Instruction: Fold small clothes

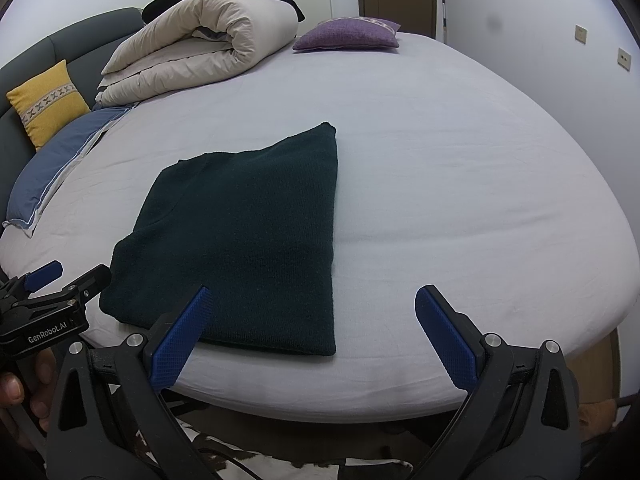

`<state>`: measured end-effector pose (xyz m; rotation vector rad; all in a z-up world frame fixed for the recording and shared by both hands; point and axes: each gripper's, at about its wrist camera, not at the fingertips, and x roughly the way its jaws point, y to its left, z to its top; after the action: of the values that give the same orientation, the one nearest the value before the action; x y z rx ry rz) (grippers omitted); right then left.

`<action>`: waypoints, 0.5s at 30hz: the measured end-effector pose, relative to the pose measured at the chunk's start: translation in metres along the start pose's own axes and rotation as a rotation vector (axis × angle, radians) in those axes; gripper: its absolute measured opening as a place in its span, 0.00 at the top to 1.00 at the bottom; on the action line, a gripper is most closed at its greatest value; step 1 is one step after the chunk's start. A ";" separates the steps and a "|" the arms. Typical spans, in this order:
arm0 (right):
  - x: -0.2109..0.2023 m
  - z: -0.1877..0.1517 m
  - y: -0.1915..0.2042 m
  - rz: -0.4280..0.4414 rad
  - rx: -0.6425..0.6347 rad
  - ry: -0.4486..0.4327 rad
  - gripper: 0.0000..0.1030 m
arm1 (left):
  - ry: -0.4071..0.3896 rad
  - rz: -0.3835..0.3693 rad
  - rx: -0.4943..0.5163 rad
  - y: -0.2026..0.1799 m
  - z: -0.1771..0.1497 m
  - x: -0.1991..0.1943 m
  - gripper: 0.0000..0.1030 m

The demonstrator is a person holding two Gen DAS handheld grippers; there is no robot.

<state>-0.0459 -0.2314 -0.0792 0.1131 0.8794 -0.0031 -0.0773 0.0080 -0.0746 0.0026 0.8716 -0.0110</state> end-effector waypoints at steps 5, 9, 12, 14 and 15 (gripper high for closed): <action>0.000 0.000 0.000 0.000 0.001 0.000 0.00 | 0.000 0.000 0.001 0.000 0.000 0.000 0.00; 0.000 0.000 0.000 0.000 0.000 0.001 0.00 | 0.003 -0.005 0.002 -0.001 -0.001 0.001 0.00; -0.001 -0.003 0.001 0.000 0.001 0.002 0.00 | 0.003 -0.004 0.003 -0.001 -0.001 0.001 0.00; -0.001 -0.003 0.000 0.000 0.001 0.002 0.00 | 0.003 -0.004 0.002 -0.002 -0.002 0.000 0.00; -0.001 -0.003 0.000 0.001 0.002 0.003 0.00 | 0.002 -0.004 0.001 -0.002 -0.002 0.000 0.00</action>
<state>-0.0488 -0.2307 -0.0804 0.1154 0.8821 -0.0032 -0.0782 0.0064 -0.0760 0.0023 0.8741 -0.0153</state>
